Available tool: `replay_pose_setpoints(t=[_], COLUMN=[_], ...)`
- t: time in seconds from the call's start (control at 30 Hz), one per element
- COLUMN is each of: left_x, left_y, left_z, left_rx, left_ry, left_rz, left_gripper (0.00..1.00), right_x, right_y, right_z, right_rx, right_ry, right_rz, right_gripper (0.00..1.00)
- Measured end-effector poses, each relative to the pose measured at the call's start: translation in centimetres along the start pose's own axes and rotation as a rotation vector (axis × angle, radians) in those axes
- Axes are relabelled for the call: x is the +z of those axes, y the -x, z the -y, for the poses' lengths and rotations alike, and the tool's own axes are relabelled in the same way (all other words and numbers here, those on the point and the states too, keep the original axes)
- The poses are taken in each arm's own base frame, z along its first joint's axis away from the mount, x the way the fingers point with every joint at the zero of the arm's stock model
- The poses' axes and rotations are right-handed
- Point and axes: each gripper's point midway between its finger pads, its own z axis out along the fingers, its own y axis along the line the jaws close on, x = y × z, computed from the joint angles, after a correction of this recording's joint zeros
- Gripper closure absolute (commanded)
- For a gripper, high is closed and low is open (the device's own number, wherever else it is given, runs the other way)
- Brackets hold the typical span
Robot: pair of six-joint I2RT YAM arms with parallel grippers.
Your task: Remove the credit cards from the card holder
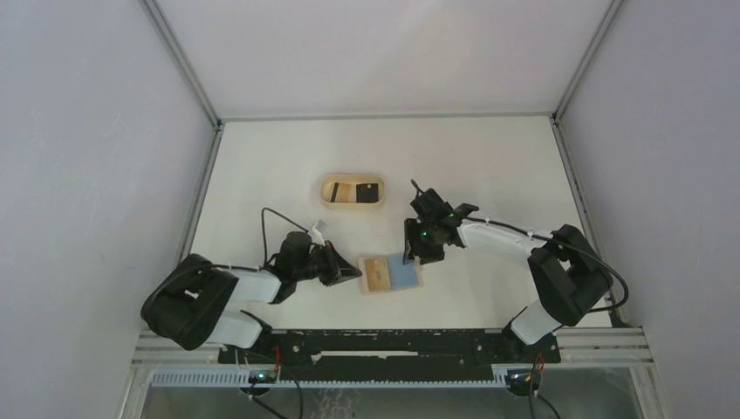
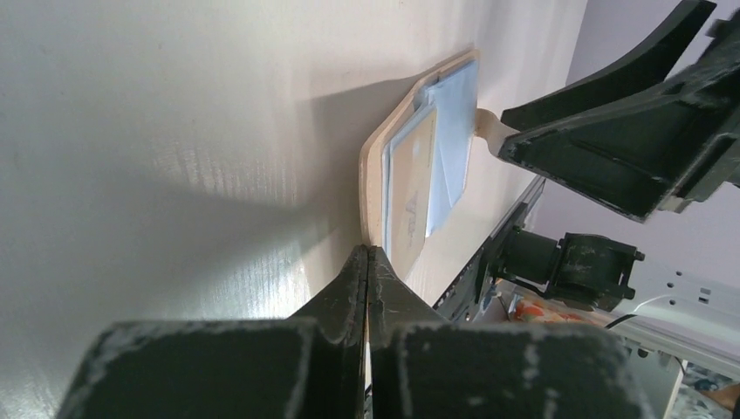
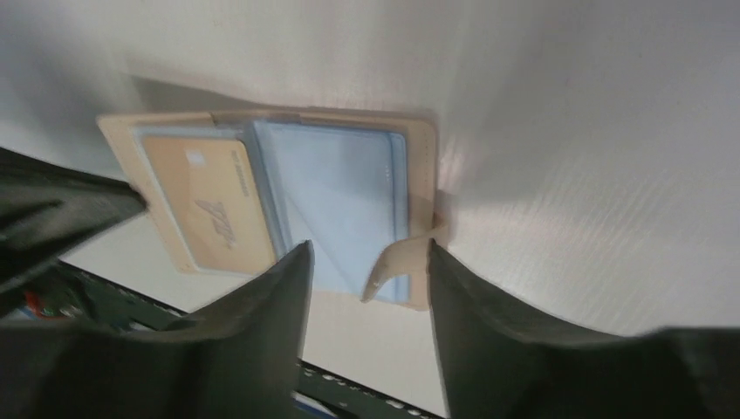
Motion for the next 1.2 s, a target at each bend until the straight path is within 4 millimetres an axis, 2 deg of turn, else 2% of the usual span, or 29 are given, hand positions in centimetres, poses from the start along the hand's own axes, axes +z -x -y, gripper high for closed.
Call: replay_pose_setpoints(t=[0.07, 0.13, 0.33, 0.43, 0.53, 0.63, 0.73, 0.83, 1.2], left_x=[0.0, 0.0, 0.1, 0.3, 0.5, 0.5, 0.6, 0.6, 0.6], left_y=[0.1, 0.2, 0.7, 1.3, 1.8, 2.0, 2.1, 2.2, 2.5], left_z=[0.1, 0.0, -0.6, -0.9, -1.3, -1.8, -1.8, -1.9, -1.9], left_rx=[0.002, -0.001, -0.006, 0.000, 0.005, 0.000, -0.001, -0.002, -0.003], left_ry=[0.000, 0.008, 0.059, 0.100, 0.132, 0.161, 0.167, 0.171, 0.182], left_rz=[0.006, 0.009, 0.024, 0.040, 0.054, 0.061, 0.064, 0.068, 0.077], left_gripper=[1.00, 1.00, 1.00, 1.00, 1.00, 1.00, 1.00, 1.00, 1.00], right_x=[-0.4, -1.6, -7.9, -8.9, -7.9, -5.6, -3.0, -1.2, 2.0], right_y=[0.4, 1.4, 5.0, 5.3, 4.2, 2.5, 0.8, -0.2, 0.3], right_z=[-0.1, -0.7, -4.6, -7.2, -9.1, -10.4, -10.5, -10.2, -9.2], right_rx=[-0.008, -0.030, -0.082, -0.111, -0.127, -0.135, -0.123, -0.105, -0.055], right_ry=[0.003, 0.021, 0.187, 0.314, 0.415, 0.465, 0.467, 0.450, 0.413], right_rz=[0.019, 0.069, 0.293, 0.309, 0.242, 0.135, 0.034, -0.026, -0.051], right_gripper=[0.16, 0.11, 0.09, 0.09, 0.10, 0.11, 0.12, 0.13, 0.15])
